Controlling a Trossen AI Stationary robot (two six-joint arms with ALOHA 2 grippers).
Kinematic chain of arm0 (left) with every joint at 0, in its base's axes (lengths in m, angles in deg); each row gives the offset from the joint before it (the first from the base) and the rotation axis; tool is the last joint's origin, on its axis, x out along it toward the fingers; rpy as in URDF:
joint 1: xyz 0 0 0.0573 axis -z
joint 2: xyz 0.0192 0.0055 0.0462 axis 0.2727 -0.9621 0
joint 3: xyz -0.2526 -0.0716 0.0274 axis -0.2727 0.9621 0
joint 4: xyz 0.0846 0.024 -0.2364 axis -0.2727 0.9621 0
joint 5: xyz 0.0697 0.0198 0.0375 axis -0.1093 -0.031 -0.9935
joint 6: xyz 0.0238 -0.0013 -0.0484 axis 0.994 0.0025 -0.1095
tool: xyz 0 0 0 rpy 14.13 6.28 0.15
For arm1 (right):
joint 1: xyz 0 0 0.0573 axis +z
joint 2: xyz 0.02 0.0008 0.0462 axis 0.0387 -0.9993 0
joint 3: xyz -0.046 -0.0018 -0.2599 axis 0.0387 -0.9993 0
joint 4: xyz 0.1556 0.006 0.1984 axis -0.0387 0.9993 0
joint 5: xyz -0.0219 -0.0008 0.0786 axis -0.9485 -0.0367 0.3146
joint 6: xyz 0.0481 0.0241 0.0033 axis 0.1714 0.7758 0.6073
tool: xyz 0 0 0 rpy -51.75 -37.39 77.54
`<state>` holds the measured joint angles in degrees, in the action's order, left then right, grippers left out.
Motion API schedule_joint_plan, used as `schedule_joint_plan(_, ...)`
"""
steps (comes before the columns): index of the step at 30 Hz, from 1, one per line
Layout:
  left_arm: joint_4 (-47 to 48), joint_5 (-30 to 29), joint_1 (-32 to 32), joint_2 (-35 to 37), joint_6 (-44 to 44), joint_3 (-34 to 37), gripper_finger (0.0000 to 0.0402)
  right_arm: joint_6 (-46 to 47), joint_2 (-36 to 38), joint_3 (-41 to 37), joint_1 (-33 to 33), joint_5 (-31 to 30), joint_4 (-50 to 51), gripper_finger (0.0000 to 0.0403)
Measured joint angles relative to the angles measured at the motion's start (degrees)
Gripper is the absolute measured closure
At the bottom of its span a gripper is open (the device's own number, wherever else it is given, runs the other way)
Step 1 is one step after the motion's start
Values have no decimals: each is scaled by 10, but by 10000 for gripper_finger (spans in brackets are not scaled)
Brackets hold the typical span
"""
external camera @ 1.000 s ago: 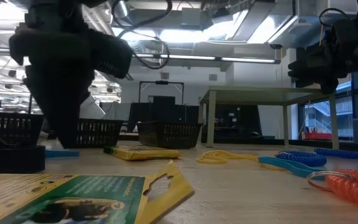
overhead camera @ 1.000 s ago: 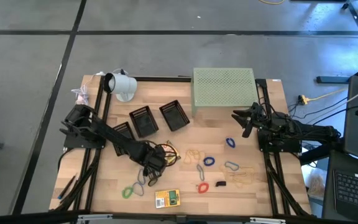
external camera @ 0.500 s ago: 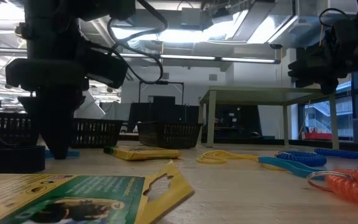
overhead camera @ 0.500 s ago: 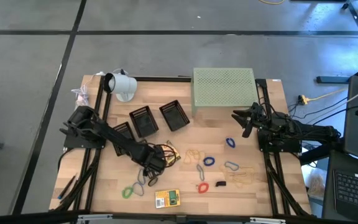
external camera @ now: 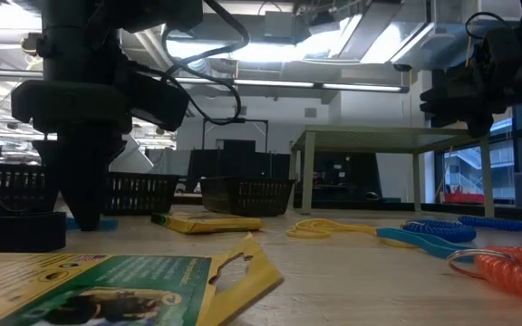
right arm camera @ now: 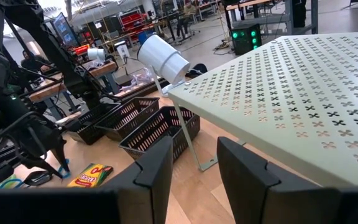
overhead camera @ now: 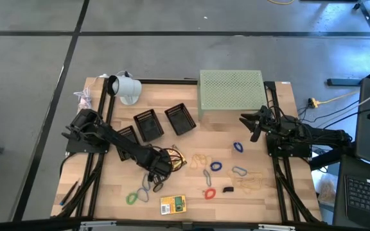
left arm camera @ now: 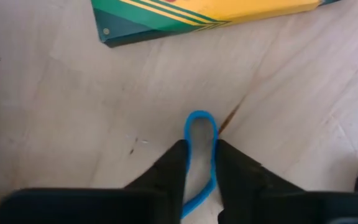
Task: Pick & Place Office Desk Supplies
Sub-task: Put the blue rubber band into the left black basket
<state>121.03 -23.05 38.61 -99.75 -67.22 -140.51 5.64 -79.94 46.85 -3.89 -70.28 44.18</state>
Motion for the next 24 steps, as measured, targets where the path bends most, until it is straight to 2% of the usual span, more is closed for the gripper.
schedule_joint_plan(4, 3, -2, 0, 0, -11, 0, 394, 0, 0, 0, 0, 0, 0, 272)
schedule_joint_plan(9, 12, -6, 0, -4, -24, -15, 397, 0, 0, 0, 0, 0, 0, 272)
schedule_joint_plan(13, 17, -35, 0, -4, -19, -55, 398, 0, 0, 0, 0, 0, 0, 272)
schedule_joint_plan(18, 79, -87, 4, -4, -10, -114, 398, 0, 0, 0, 0, 0, 0, 272)
schedule_joint_plan(24, 228, -144, 4, -3, -50, -184, 398, 0, 0, 0, 0, 0, 0, 272)
